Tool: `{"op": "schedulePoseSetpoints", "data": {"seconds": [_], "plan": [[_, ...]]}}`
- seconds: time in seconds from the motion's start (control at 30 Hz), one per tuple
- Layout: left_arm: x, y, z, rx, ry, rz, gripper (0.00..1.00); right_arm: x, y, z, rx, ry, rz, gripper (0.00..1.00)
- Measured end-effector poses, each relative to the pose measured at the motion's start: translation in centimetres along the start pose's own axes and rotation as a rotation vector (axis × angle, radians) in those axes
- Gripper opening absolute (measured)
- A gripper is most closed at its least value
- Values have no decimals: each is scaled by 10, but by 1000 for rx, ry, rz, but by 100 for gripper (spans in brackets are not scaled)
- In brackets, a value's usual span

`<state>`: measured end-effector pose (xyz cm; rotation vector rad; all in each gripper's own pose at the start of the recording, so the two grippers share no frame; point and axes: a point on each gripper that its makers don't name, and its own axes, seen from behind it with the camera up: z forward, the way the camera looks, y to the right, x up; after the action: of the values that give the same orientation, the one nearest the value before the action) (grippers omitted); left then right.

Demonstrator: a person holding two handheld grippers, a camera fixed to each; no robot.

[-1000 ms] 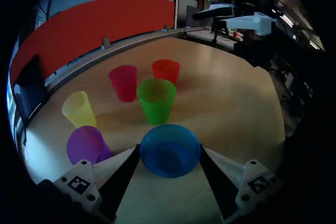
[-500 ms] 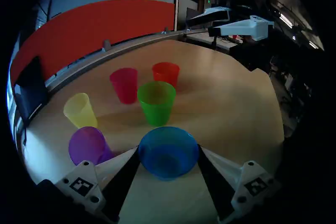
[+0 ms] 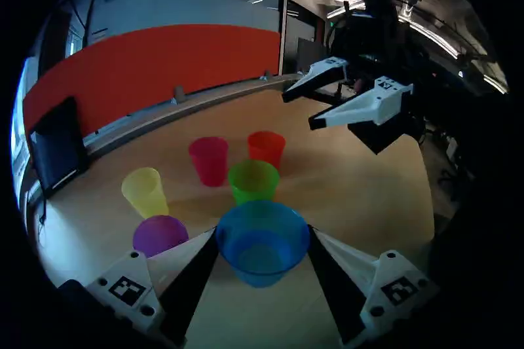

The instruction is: Pour water

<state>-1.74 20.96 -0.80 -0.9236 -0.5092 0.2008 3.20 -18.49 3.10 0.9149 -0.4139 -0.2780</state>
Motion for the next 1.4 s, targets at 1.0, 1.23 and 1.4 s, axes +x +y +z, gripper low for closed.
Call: {"op": "schedulePoseSetpoints", "data": {"seconds": [1.0,1.23,1.4], "plan": [[81,-14,-71,108,254,27,90,-48,-16,60,94,-174,-42,100],[89,-15,-84,124,288,28,90,-57,-17,72,101,-208,-47,100],[93,-15,-93,132,307,24,90,-61,-16,80,100,-223,-47,100]]}}
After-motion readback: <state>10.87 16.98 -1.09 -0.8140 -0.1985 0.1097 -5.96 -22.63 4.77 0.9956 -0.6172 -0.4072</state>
